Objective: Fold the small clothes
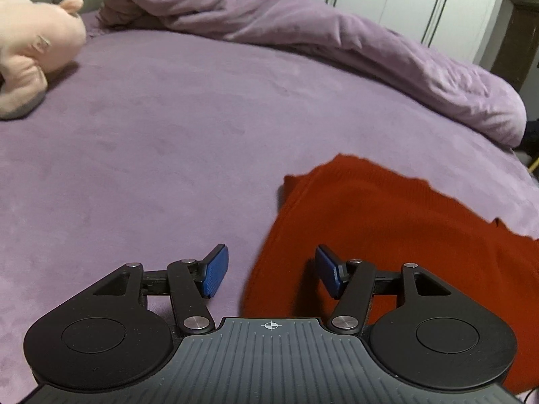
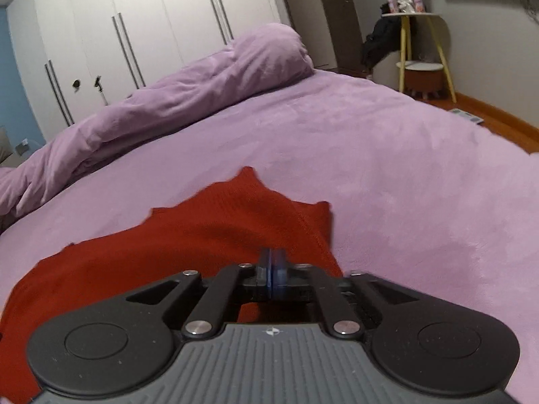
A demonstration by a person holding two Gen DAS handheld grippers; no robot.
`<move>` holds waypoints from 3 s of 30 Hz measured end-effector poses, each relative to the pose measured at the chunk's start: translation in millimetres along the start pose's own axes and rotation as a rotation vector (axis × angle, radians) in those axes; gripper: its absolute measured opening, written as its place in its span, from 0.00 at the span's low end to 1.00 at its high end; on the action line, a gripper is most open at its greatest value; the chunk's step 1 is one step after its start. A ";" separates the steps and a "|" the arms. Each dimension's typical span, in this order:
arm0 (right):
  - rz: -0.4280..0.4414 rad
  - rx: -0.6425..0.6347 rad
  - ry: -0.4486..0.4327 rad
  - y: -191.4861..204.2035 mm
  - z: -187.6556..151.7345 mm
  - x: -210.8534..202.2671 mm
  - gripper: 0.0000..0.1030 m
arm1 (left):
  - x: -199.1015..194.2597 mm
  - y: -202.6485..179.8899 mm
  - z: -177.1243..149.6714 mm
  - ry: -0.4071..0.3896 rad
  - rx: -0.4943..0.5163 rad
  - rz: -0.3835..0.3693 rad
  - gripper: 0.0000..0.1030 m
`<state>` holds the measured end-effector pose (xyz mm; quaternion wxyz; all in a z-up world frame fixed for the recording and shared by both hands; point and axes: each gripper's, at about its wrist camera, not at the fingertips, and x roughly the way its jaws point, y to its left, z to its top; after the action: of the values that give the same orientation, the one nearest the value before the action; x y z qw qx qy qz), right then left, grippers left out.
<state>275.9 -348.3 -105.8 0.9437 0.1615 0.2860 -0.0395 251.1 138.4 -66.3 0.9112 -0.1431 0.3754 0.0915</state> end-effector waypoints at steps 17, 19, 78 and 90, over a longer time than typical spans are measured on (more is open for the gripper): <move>0.116 -0.212 0.060 80.2 -21.5 4.2 0.12 | 4.7 -58.7 -8.4 0.021 0.126 -0.086 0.65; 0.099 -0.219 0.073 81.6 -18.2 14.1 0.12 | 10.0 -66.8 -8.3 0.014 0.142 -0.094 0.65; 0.322 -0.299 0.186 230.2 -88.2 1.1 0.06 | 55.3 77.2 -45.2 0.254 -0.773 -0.555 0.19; 0.357 -0.284 0.204 216.9 -73.0 -6.5 0.05 | 21.0 52.8 -20.0 0.142 -0.545 -0.502 0.17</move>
<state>268.2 -119.6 -98.2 0.9152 0.0784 0.3493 0.1849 238.2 182.8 -104.8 0.8053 -0.4741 0.3526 -0.0484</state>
